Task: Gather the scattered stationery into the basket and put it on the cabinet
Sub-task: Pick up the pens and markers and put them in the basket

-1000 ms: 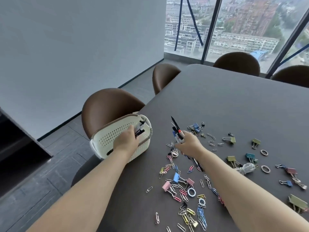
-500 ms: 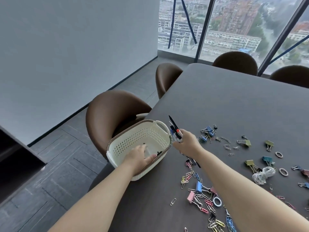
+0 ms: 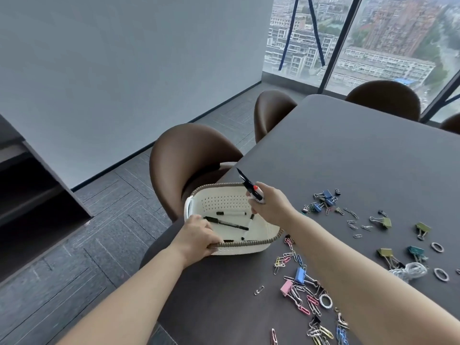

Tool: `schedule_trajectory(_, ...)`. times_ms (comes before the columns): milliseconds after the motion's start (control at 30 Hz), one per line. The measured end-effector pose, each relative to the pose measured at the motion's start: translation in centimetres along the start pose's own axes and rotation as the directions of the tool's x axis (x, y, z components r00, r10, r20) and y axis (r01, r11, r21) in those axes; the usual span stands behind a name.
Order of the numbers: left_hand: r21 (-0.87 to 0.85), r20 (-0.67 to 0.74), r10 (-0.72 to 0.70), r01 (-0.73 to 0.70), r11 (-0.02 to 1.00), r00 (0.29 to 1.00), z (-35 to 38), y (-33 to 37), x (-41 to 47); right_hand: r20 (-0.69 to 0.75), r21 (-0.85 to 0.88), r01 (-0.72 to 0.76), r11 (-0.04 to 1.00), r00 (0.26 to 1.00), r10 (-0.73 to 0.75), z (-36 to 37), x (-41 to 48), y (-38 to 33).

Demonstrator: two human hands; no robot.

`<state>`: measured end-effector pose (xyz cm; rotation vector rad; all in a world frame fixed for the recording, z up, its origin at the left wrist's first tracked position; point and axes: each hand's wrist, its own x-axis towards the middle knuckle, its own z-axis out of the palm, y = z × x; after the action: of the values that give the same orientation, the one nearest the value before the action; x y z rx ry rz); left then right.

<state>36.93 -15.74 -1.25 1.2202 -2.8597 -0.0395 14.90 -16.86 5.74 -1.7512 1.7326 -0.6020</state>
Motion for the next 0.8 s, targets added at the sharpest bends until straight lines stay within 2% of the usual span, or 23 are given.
schedule_trajectory(67,0.013,-0.097,-0.068,0.070,0.997,0.993,0.2,-0.3,-1.1,0.048,-0.067,0.043,0.997,0.998,-0.039,0.2,0.4,-0.7)
schedule_trajectory(133,0.007,-0.132,-0.178,0.181,0.983,0.975,0.1,-0.6,-2.2,0.128,-0.216,0.093,0.972,0.990,-0.066,1.0,0.7,-1.4)
schedule_trajectory(233,0.037,-0.106,-0.281,0.286,0.957,0.954,0.9,-0.9,-3.2,0.289,-0.399,0.089,0.913,0.957,0.033,3.5,0.7,-1.5)
schedule_trajectory(367,0.069,-0.086,-0.335,0.341,0.937,0.938,1.9,-1.3,-3.3,0.373,-0.453,0.034,0.891,0.915,0.155,6.5,0.3,0.2)
schedule_trajectory(567,0.022,0.002,-0.353,0.353,0.935,0.936,1.8,-0.8,-2.4,0.283,-0.389,0.000,0.921,0.952,0.119,6.0,-0.1,1.2)
schedule_trajectory(633,0.011,0.103,-0.392,0.393,0.920,0.914,1.2,-0.4,-1.9,0.216,-0.355,0.023,0.935,0.975,0.058,5.5,-0.4,1.3)
schedule_trajectory(800,0.031,0.115,-0.413,0.413,0.910,0.903,0.5,0.1,-0.5,-0.015,-0.319,0.059,0.946,0.998,-0.067,3.7,-2.9,1.8)
